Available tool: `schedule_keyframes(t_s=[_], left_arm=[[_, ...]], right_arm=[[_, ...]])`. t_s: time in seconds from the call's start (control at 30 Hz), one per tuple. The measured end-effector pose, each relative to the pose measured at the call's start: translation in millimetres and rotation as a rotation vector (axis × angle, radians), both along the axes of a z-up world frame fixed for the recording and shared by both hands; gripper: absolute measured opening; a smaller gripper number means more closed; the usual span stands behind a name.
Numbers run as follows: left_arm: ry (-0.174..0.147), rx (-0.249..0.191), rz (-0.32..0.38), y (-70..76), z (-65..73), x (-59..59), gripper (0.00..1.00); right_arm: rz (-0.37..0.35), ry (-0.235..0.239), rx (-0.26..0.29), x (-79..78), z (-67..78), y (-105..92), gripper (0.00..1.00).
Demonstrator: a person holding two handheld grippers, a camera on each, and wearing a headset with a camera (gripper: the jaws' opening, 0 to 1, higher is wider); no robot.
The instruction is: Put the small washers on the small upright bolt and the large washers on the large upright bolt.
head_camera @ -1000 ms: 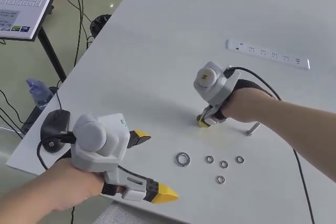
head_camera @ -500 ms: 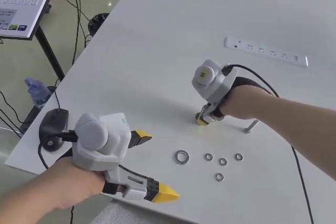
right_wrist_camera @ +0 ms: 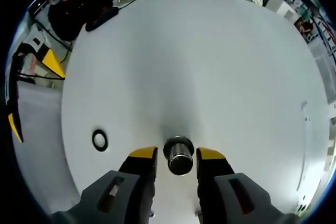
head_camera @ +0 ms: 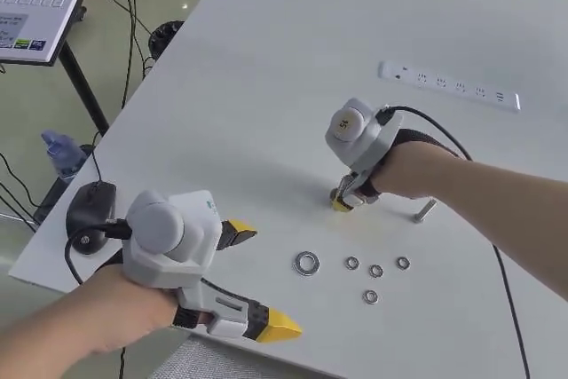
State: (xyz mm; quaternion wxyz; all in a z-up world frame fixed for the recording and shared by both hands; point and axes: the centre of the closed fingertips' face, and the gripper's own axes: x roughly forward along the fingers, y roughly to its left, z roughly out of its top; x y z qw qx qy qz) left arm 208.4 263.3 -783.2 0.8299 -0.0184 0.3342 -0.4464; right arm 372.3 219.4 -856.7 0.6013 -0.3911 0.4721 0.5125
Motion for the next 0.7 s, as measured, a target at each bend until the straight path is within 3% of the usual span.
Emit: schedule_keyframes(t_s=[0.13, 0.7], left_arm=[[0.002, 0.001, 0.000, 0.7, -0.4, -0.3, 0.89], [-0.007, 0.001, 0.000, -1.3, 1.0, 2.4, 0.89]], right_arm=[[0.013, -0.010, 0.012, 0.8, 1.9, 2.1, 0.37], [0.023, -0.007, 0.020, 6.0, 11.9, 0.6, 0.38]])
